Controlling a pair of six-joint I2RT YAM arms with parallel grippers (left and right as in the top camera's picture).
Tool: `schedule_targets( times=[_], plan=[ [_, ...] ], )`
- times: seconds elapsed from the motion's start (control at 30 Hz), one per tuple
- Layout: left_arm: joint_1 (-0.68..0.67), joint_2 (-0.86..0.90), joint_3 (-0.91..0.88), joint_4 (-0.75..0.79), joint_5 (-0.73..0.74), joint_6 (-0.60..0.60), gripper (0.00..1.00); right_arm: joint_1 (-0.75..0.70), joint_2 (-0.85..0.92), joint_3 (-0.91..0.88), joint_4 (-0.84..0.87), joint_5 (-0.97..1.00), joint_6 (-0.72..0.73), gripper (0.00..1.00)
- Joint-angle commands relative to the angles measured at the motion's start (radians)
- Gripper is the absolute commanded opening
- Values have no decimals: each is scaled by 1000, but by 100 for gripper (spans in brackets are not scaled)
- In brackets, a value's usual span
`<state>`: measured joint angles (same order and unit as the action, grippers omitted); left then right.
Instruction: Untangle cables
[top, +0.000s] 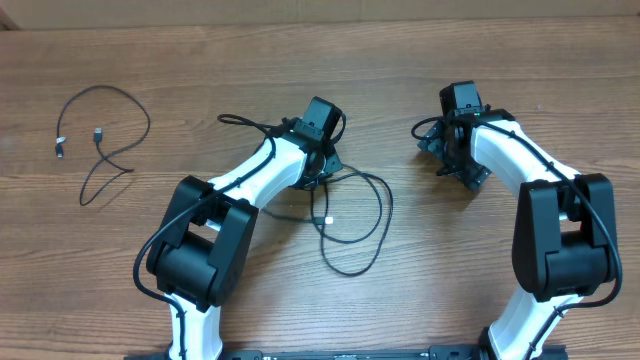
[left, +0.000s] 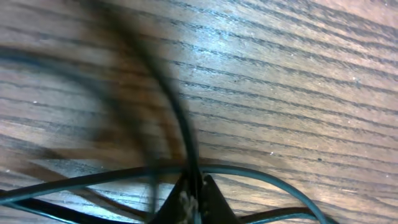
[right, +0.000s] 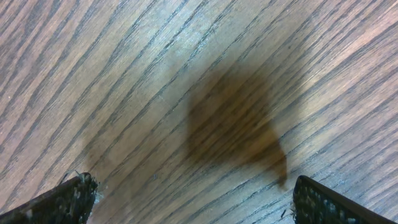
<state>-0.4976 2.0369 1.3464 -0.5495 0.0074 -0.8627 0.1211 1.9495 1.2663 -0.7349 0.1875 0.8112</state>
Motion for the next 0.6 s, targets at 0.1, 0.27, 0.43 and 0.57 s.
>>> schedule_targets(
  times=[0.1, 0.27, 0.43, 0.57],
  plan=[
    [5, 9, 3, 5, -14, 122, 4, -1, -11, -3, 2, 9, 3, 100],
    [33, -42, 60, -53, 79, 245, 4, -1, -11, -3, 2, 9, 3, 100],
    [33, -125, 78, -82, 98, 367, 4, -1, -11, -3, 2, 9, 3, 100],
    [33, -177, 78, -100, 98, 479, 4, -1, -11, -3, 2, 9, 3, 100]
  ],
)
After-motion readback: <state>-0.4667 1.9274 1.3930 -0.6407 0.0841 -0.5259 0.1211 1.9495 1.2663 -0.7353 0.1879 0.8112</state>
